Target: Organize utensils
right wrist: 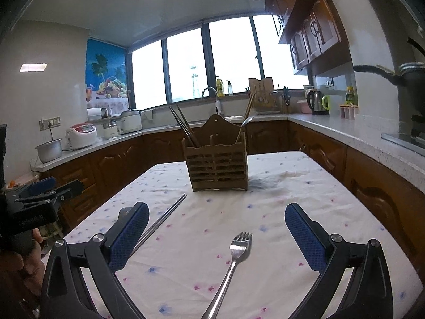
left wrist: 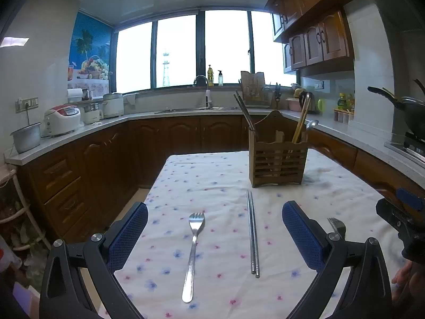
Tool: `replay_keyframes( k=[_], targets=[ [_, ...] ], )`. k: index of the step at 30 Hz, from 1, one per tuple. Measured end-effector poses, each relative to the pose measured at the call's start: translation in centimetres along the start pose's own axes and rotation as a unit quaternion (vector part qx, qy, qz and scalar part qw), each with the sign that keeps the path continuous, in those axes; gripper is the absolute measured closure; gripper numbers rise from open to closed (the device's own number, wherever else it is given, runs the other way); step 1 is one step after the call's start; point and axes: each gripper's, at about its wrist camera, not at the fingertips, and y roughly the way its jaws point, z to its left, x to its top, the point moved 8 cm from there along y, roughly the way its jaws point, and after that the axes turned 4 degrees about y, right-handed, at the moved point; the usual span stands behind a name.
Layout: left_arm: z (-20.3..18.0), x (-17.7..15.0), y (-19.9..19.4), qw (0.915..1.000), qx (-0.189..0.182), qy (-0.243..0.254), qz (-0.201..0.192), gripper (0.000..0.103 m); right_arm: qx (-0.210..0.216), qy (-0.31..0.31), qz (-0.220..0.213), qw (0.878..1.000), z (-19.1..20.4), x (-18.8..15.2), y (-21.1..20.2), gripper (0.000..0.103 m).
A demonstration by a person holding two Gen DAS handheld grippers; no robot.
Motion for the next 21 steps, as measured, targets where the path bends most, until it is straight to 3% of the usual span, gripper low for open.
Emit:
replay_keyframes(
  k=[21],
  targets=[
    [0.43,-0.03,0.12,1.0000,0.000,0.002,0.005,0.001,0.005,-0.009,-0.006,1.000,0.51,0.27,-0.03,0.000]
  ],
)
